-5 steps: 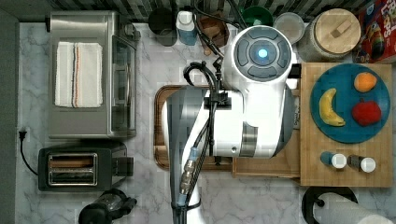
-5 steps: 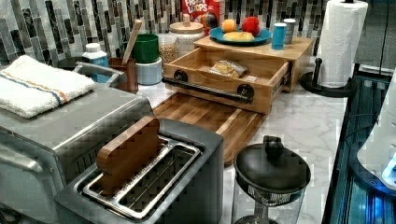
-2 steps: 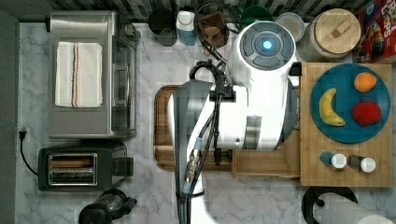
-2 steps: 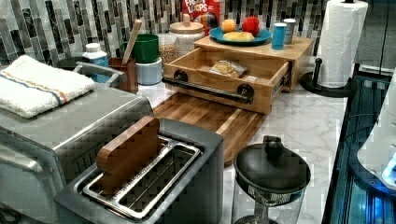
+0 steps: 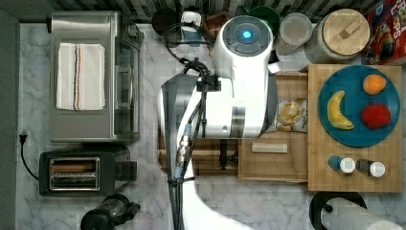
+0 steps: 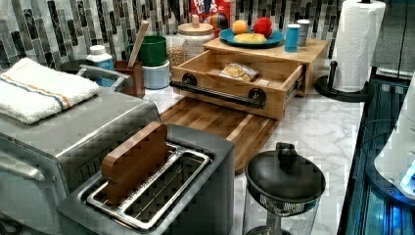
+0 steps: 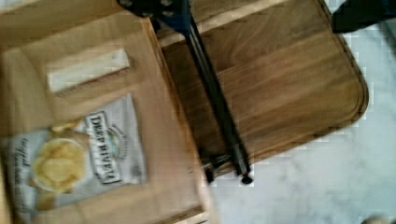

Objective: Close the drawer.

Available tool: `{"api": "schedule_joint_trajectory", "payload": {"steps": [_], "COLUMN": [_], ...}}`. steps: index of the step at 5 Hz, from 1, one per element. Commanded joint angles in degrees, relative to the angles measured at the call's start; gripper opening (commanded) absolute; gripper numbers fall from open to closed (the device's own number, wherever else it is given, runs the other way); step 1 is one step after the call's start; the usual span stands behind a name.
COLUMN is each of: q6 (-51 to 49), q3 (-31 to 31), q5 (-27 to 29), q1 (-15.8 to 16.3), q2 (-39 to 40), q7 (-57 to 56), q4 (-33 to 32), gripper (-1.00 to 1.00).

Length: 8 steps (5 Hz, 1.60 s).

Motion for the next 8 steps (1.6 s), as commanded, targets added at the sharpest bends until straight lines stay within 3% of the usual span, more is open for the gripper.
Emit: {"api": "schedule_joint_trajectory", "payload": {"steps": [1, 5, 8], "q6": [9.8, 24.62, 30.27], "q3": [5.81, 7.77, 8.34], "q5": [1.11, 3.29, -1.52], "q1": [3.74, 0.04, -0.71], "q2": [-5.74, 0.01, 0.41], "q7": [-3.81, -10.73, -9.26], "q4": [-10.36, -20.74, -24.97], "gripper": [-1.0, -1.0, -1.0]}}
